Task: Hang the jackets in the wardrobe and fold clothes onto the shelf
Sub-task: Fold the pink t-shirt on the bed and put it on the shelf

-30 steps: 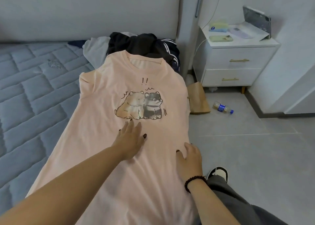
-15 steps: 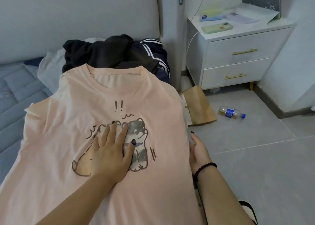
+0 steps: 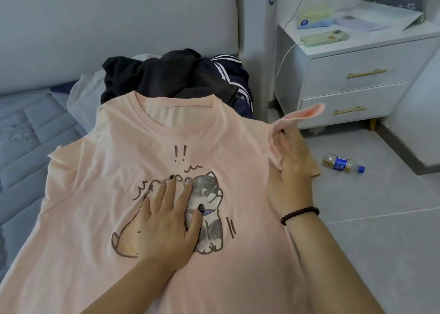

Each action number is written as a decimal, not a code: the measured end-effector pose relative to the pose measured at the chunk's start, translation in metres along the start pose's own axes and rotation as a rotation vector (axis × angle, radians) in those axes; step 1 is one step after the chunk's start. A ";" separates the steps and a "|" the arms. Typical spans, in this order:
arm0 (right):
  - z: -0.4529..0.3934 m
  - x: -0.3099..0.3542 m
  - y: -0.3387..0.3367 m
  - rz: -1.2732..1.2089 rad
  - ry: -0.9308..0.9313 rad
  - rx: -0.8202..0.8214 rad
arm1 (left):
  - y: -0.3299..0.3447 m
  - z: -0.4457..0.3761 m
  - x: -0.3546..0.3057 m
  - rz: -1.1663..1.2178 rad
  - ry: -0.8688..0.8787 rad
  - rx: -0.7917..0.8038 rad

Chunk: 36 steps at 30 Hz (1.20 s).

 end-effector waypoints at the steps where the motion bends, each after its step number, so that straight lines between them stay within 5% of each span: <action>1: 0.011 0.015 0.021 0.174 -0.143 0.174 | -0.001 0.000 0.000 0.006 -0.001 -0.004; 4: 0.044 0.017 0.064 0.568 -0.256 0.455 | -0.002 0.000 0.000 0.009 -0.002 -0.005; 11: 0.069 0.025 0.085 0.767 -0.155 0.448 | -0.002 0.000 0.001 0.052 -0.005 -0.046; 13: 0.090 0.035 0.099 0.791 -0.168 0.451 | -0.010 0.000 0.004 0.238 -0.033 -0.183; 17: 0.125 0.053 0.129 0.743 -0.075 0.404 | -0.034 0.025 0.046 0.603 -0.381 -0.591; 22: 0.145 0.070 0.178 0.805 -0.029 0.410 | -0.033 0.054 0.126 0.268 -0.554 -0.318; 29: 0.145 0.062 0.184 0.877 -0.052 0.285 | -0.052 0.058 0.243 0.260 -0.857 -0.368; 32: 0.145 0.060 0.186 0.914 -0.048 0.280 | -0.058 0.036 0.286 0.521 -1.011 -0.433; 36: 0.144 0.058 0.186 0.929 -0.042 0.295 | -0.063 0.008 0.299 1.210 -1.029 -0.437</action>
Point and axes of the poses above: each hand's wrist, its own z-axis away from the middle knuckle, its own y-axis out of the palm, x = y × z, the point moved 7 cm from there along -z, towards the middle knuckle, and after that the axes turned 15 degrees about y, right-handed, at the moved point
